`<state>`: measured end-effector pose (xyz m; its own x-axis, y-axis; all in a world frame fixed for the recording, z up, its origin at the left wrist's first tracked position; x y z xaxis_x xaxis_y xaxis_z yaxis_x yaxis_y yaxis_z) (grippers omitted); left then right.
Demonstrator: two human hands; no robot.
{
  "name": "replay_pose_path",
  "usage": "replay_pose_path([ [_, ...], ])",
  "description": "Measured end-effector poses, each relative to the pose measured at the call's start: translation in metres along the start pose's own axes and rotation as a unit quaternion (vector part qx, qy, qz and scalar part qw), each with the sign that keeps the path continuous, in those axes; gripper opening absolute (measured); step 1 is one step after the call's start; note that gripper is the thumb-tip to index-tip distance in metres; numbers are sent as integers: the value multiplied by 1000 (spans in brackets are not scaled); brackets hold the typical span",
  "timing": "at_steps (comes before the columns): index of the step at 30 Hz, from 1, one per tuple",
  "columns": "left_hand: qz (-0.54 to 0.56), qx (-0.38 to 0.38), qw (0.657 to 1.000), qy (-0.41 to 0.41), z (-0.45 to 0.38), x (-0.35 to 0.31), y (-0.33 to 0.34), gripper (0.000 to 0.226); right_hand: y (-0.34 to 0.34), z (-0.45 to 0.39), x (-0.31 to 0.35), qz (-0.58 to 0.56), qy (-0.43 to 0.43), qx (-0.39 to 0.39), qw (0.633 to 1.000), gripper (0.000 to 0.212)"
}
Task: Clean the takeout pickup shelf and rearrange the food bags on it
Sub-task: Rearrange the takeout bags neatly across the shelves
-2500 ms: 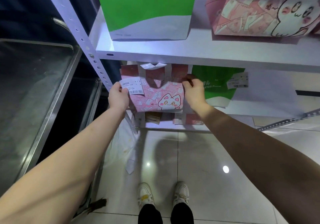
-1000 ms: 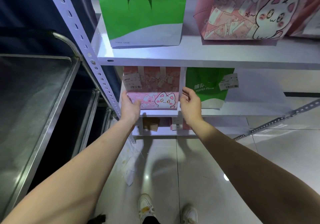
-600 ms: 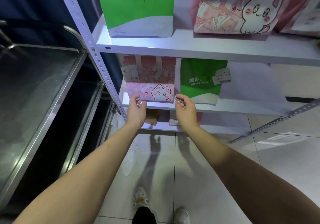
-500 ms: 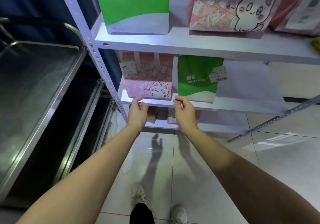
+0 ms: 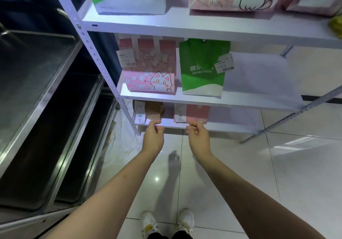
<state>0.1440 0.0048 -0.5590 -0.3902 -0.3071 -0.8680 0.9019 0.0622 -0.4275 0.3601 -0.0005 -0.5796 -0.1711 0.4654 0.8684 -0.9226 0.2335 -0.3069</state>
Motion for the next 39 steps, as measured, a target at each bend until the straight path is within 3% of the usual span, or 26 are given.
replay_pose_path([
  [14, 5, 1, 1000, 0, -57, 149, 76, 28, 52, -71, -137, -39, 20, -7, 999, 24],
  [28, 2, -51, 998, 27, -159, 296, 95, 30, 170, -176, -234, -21, -39, 39, 998, 21],
  [34, -143, -61, 980, 121, -196, 329, 85, 29, 223, -201, -237, 86, -139, 60, 985, 21],
  [39, -298, -86, 934, 178, -211, 344, 73, 27, 269, -217, -231, 229, -257, 57, 937, 30],
])
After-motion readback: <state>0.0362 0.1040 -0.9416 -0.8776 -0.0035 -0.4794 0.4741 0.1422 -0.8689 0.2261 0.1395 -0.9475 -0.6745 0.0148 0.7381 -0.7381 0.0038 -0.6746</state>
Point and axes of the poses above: each hand's wrist, its own z-axis away from the middle knuckle, its own y-axis out of the palm, x = y × z, the point moved 10 cm from there along -z, towards the middle knuckle, and after that the axes turned 7 degrees about y, right-handed, at the moved point
